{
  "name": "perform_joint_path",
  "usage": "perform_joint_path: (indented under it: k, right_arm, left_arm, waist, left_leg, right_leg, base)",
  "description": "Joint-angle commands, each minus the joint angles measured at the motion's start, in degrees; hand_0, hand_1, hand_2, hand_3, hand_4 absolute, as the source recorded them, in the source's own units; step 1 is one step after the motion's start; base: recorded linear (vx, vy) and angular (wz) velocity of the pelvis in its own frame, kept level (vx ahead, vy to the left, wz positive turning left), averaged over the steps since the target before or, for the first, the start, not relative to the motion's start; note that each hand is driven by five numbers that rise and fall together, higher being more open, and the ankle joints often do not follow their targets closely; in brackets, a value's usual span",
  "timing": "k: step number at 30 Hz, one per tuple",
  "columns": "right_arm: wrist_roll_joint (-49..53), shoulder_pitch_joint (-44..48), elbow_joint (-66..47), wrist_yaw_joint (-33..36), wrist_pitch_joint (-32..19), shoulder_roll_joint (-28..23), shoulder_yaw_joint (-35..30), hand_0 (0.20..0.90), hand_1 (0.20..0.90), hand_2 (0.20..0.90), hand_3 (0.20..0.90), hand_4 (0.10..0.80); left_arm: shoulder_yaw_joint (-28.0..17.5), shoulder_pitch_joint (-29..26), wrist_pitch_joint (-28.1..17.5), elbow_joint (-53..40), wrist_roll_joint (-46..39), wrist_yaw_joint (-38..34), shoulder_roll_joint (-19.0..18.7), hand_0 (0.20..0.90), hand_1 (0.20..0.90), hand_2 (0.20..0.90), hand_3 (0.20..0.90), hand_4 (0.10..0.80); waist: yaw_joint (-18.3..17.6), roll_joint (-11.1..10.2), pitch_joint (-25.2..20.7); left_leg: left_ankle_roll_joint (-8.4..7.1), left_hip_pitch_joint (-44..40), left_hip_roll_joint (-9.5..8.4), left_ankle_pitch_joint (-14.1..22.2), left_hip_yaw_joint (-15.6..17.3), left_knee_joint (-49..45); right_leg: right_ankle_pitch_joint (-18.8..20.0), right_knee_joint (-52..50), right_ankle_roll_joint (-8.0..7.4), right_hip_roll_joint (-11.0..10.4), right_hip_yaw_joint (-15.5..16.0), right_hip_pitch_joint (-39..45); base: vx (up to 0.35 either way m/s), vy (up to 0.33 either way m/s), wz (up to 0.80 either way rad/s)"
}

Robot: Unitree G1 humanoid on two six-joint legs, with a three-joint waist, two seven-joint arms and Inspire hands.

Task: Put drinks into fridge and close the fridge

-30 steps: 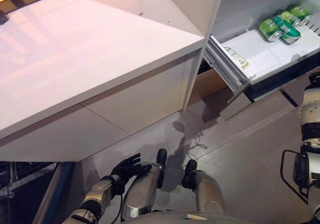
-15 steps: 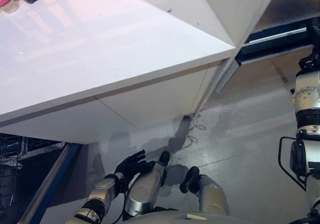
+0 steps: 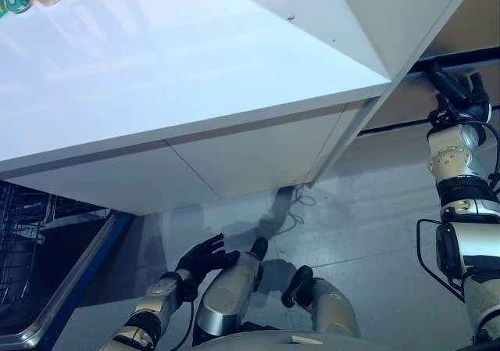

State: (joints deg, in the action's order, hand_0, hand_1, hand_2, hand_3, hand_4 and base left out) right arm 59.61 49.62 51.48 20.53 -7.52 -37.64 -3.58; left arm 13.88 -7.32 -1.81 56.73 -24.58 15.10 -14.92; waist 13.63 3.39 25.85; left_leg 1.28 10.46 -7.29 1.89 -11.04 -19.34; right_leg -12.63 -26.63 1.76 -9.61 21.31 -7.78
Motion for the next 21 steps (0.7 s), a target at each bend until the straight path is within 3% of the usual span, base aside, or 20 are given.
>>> perform_joint_path:
  k: [1, 7, 14, 21]
  right_arm:
    - [0.6, -2.0, -7.9, -3.9, -2.1, -1.8, 0.2, 0.9, 0.9, 0.9, 0.9, 0.8]
    - [-0.5, -11.5, -12.4, -6.8, 2.5, 1.6, 0.4, 0.9, 0.9, 0.9, 0.9, 0.8]
    - [-8.2, -25.4, -14.4, -9.2, 6.7, 6.2, 1.1, 0.9, 0.9, 0.9, 0.9, 0.8]
    - [-20.3, -39.6, -1.4, -19.9, 12.8, 12.9, 2.6, 0.9, 0.9, 0.9, 0.9, 0.8]
  left_arm:
    - [2.4, 8.8, 2.8, 1.7, 7.3, -0.8, -6.1, 0.9, 0.9, 0.9, 0.9, 0.8]
    - [1.3, 7.6, 5.1, 1.6, 7.5, -1.5, -6.2, 0.9, 0.9, 0.9, 0.9, 0.8]
    - [0.5, 6.6, 5.9, 0.7, 7.1, -1.9, -5.1, 0.9, 0.9, 0.9, 0.9, 0.8]
    - [-1.8, 6.3, 6.1, 1.7, 7.9, -1.0, -3.4, 0.9, 0.9, 0.9, 0.9, 0.8]
  waist:
    - [-1.2, -2.9, -4.7]
    - [-5.7, -4.6, -9.1]
    - [-10.2, -5.2, -14.6]
    - [-13.1, -5.2, -18.4]
  left_leg:
    - [3.34, -3.6, 1.34, 5.6, 5.0, 3.0]
    - [2.57, -7.5, 3.31, 4.7, 9.2, 8.3]
    - [1.17, -11.6, 5.16, 3.4, 13.9, 14.2]
    - [-0.25, -15.3, 6.56, 1.9, 18.0, 19.1]
  right_leg:
    - [3.1, 4.1, -3.09, 1.2, -7.5, 3.1]
    - [6.9, 13.1, -4.37, 3.6, -10.5, 5.7]
    - [9.2, 19.8, -4.71, 5.7, -12.7, 8.2]
    - [11.1, 25.8, -5.04, 7.2, -12.7, 11.2]
  base:
    - [-0.049, -0.106, -0.33]
    - [-0.056, -0.098, -0.51]
    - [-0.018, -0.092, -0.47]
    - [-0.026, -0.094, -0.28]
